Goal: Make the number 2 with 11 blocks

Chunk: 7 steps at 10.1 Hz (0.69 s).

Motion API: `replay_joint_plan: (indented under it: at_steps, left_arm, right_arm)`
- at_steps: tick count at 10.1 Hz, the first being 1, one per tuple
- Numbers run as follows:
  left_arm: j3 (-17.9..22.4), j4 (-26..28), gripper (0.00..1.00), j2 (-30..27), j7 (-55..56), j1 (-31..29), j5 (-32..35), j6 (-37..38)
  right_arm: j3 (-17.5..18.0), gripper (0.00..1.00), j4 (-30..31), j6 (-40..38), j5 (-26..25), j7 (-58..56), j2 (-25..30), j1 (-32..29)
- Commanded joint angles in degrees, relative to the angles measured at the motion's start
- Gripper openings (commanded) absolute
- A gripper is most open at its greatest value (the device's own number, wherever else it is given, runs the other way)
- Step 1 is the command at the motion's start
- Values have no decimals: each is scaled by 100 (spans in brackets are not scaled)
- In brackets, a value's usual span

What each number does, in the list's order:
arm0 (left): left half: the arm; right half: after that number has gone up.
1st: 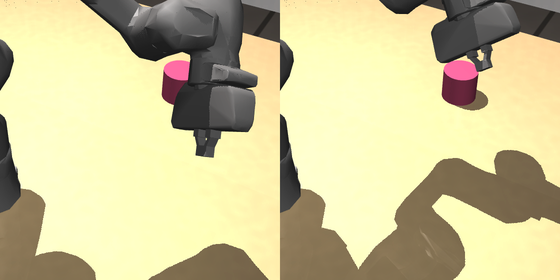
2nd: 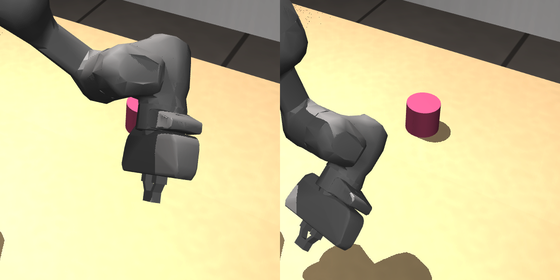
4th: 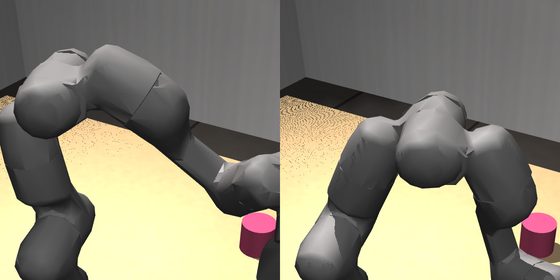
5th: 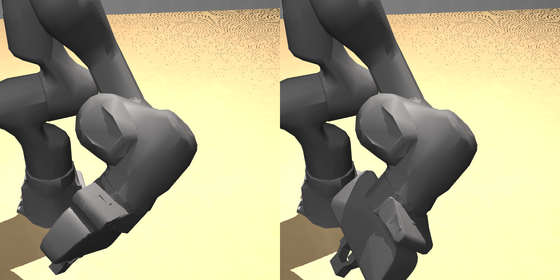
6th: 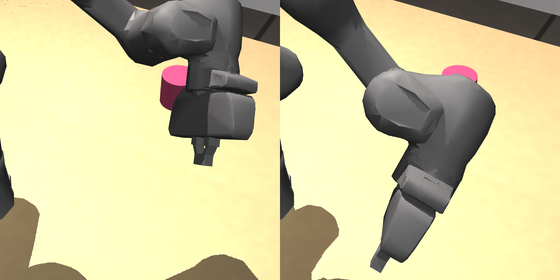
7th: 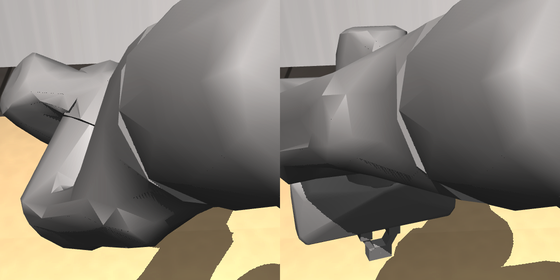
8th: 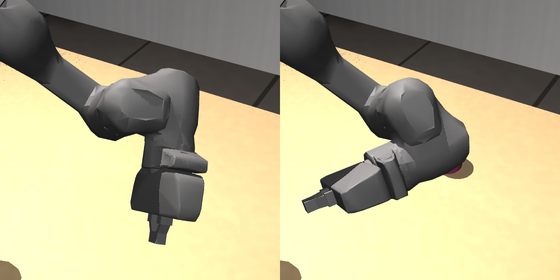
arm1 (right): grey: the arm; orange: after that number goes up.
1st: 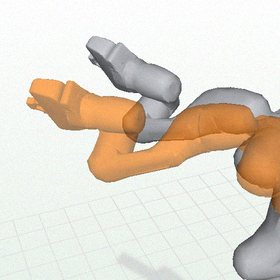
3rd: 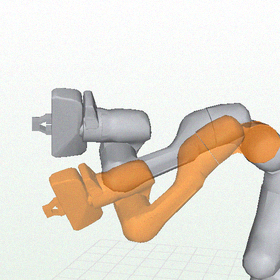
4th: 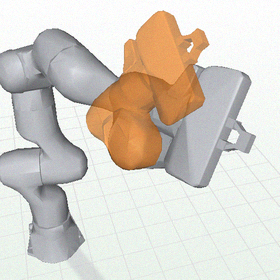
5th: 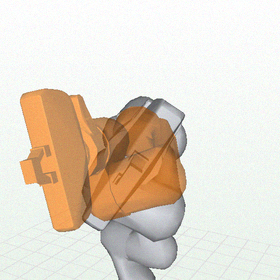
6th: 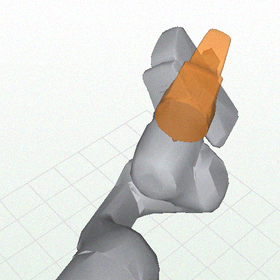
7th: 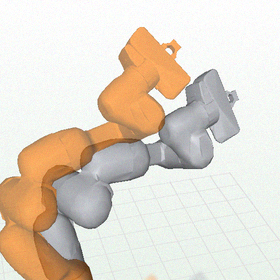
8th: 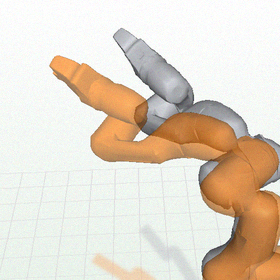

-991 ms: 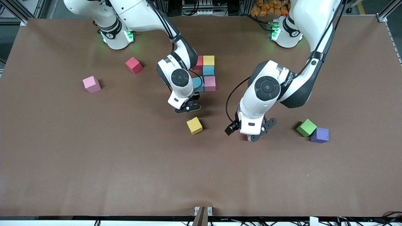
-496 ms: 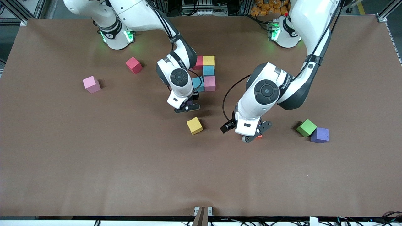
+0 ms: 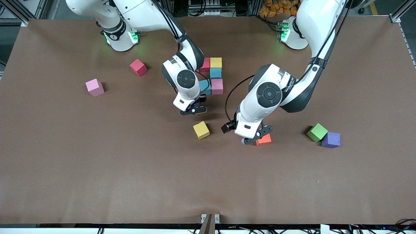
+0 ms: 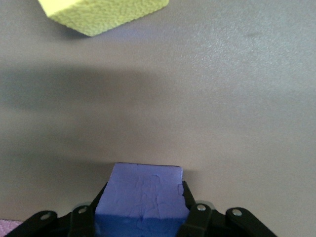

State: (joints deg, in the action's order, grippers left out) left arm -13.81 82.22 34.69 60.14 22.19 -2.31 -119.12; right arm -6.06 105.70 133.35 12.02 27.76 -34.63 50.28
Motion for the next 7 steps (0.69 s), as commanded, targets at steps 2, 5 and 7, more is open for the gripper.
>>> replay_joint_plan:
  at_steps: [2, 5, 7]
  left_arm:
    - [54, -601, 100, 415, 23, 180, -182, 47]
    - [89, -558, 100, 319, 24, 41, -165, 82]
    - [89, -489, 100, 197, -55, -292, -94, 91]
  right_arm:
    - [167, 0, 311, 68, -42, 142, 263, -88]
    - [211, 0, 355, 77, -50, 194, 299, -88]
    - [211, 0, 468, 234, -59, 186, 307, -88]
